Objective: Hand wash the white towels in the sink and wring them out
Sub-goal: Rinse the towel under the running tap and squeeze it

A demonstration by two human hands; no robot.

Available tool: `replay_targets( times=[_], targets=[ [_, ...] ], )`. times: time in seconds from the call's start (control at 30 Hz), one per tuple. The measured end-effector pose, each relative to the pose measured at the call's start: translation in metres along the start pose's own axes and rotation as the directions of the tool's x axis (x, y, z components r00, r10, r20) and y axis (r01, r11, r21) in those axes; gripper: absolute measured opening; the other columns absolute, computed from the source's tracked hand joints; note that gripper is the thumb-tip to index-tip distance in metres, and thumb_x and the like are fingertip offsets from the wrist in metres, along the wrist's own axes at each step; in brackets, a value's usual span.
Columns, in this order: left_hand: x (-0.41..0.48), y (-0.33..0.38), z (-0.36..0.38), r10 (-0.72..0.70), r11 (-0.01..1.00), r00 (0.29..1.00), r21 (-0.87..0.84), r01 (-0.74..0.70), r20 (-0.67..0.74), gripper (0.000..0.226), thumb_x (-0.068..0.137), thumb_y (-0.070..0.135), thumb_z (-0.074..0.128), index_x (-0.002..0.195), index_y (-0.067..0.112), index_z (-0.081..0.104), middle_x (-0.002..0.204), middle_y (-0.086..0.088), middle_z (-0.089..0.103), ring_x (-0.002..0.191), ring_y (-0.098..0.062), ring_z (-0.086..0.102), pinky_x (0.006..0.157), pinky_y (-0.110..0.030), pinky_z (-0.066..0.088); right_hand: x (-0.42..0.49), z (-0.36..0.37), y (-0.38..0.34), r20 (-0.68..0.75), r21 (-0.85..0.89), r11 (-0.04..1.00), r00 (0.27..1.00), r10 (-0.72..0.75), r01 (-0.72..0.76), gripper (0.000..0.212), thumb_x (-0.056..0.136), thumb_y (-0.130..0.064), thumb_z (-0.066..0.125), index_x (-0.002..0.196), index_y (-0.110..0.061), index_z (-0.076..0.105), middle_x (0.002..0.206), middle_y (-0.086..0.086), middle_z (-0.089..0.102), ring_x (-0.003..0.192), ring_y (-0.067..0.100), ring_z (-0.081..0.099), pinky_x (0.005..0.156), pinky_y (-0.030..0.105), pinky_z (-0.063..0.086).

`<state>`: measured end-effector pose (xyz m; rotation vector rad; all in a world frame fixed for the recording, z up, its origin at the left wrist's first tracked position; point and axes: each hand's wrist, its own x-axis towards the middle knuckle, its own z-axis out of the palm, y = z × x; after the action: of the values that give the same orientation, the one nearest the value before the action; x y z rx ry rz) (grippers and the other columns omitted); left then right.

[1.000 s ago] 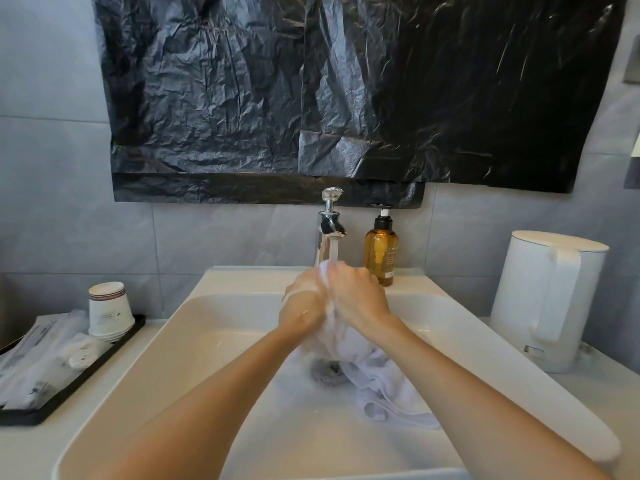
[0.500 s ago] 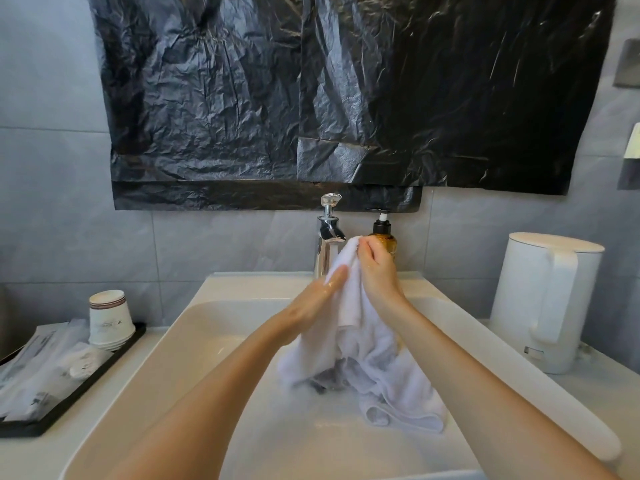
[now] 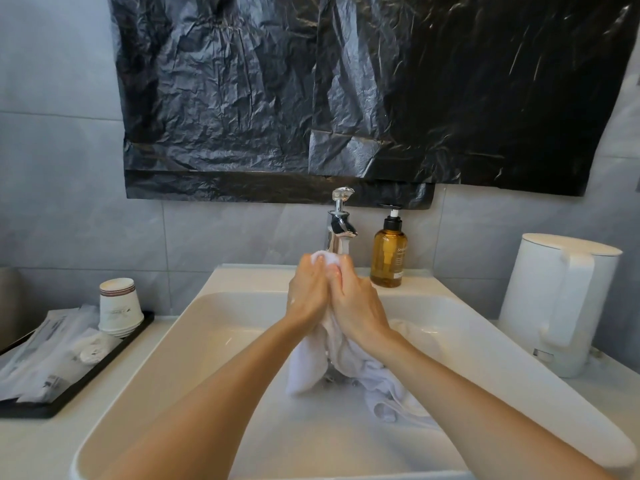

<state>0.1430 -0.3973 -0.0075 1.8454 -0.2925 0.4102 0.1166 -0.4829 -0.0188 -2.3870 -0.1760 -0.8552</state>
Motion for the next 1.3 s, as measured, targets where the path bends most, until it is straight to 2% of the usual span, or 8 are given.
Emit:
replay_targets(
  times=[0.27,0.4,0.57,0.73,0.87,0.97,1.2,1.3],
  targets=[
    [-0.004,-0.001,0.000,-0.019,0.994,0.997,0.112,0.010,0.072,0.042,0.101,0.036,0.038,0.098,0.013,0.072,0.104,-0.008,0.070,0.098,-0.027,0.060,0.083,-0.034,0.046,0.020,-0.005,0.017,0.089,-0.268,0.961,0.991,0.098,-0.071,0.033,0.099,-0.033,0.032,0.106,-0.022,0.062,0.102,0.007,0.068,0.097,0.031,0.062,0.069,0.032,0.041],
    [-0.001,0.005,-0.005,-0.025,0.978,0.984,0.209,-0.013,0.176,0.039,0.101,0.036,0.037,0.080,0.016,0.062,0.087,-0.006,0.065,0.085,-0.024,0.056,0.070,-0.034,0.042,0.026,-0.024,0.023,0.135,0.167,0.925,0.937,0.321,-0.341,0.046,0.102,-0.039,0.034,0.076,-0.013,0.062,0.074,0.007,0.059,0.077,0.025,0.055,0.064,0.032,0.037],
    [-0.006,0.006,-0.013,-0.002,0.991,0.871,-0.114,0.066,0.490,0.048,0.098,0.056,0.041,0.136,0.027,0.045,0.126,0.017,0.052,0.110,-0.001,0.052,0.089,-0.020,0.043,0.028,-0.035,0.017,0.119,0.503,0.806,0.948,0.294,-0.313,0.025,0.103,-0.035,0.038,0.105,-0.013,0.050,0.089,-0.002,0.050,0.081,0.007,0.047,0.073,0.026,0.039],
    [0.006,-0.002,-0.012,0.004,0.986,0.957,-0.162,0.045,0.290,0.052,0.080,0.056,0.054,0.109,0.015,0.067,0.107,-0.008,0.071,0.097,-0.018,0.065,0.085,-0.034,0.050,0.027,-0.034,0.021,0.149,0.581,0.749,0.946,0.288,-0.319,0.026,0.101,-0.038,0.044,0.111,-0.014,0.038,0.108,0.004,0.044,0.087,0.009,0.045,0.071,0.020,0.039],
    [0.012,0.001,-0.021,0.008,0.939,0.995,-0.343,0.026,0.099,0.020,0.100,0.031,0.051,0.110,0.015,0.059,0.102,0.000,0.064,0.091,-0.013,0.061,0.081,-0.029,0.049,0.016,-0.023,0.032,0.465,0.349,0.857,0.864,0.194,-0.380,0.081,0.077,-0.084,0.040,0.124,-0.019,0.051,0.117,-0.009,0.057,0.112,0.012,0.055,0.091,0.028,0.044],
    [0.018,0.000,-0.027,-0.072,0.928,0.996,-0.363,0.087,0.054,0.018,0.101,0.033,0.047,0.110,0.019,0.054,0.105,-0.003,0.060,0.096,-0.018,0.058,0.090,-0.037,0.048,0.012,-0.030,0.037,0.557,0.222,0.917,0.815,0.158,-0.330,0.064,0.079,-0.076,0.042,0.110,-0.021,0.050,0.094,-0.017,0.053,0.094,0.007,0.053,0.075,0.020,0.040],
    [0.022,-0.006,-0.031,-0.068,0.962,0.993,-0.257,0.091,0.096,0.043,0.097,0.006,0.047,0.133,0.028,0.046,0.111,-0.002,0.054,0.098,-0.020,0.053,0.077,-0.027,0.044,0.033,-0.041,0.033,0.149,0.497,0.820,0.959,0.242,-0.284,0.014,0.098,-0.029,0.052,0.090,-0.018,0.045,0.084,-0.002,0.045,0.077,0.012,0.044,0.064,0.027,0.033],
    [0.011,0.004,-0.020,-0.151,0.943,0.960,-0.257,0.212,0.236,0.024,0.098,0.022,0.040,0.090,0.021,0.063,0.094,-0.002,0.061,0.085,-0.020,0.053,0.063,-0.028,0.040,0.032,-0.041,0.019,0.094,0.560,0.805,0.980,0.174,-0.197,0.010,0.099,-0.013,0.043,0.101,-0.022,0.048,0.097,-0.007,0.050,0.095,0.012,0.049,0.074,0.022,0.040]
  ],
)
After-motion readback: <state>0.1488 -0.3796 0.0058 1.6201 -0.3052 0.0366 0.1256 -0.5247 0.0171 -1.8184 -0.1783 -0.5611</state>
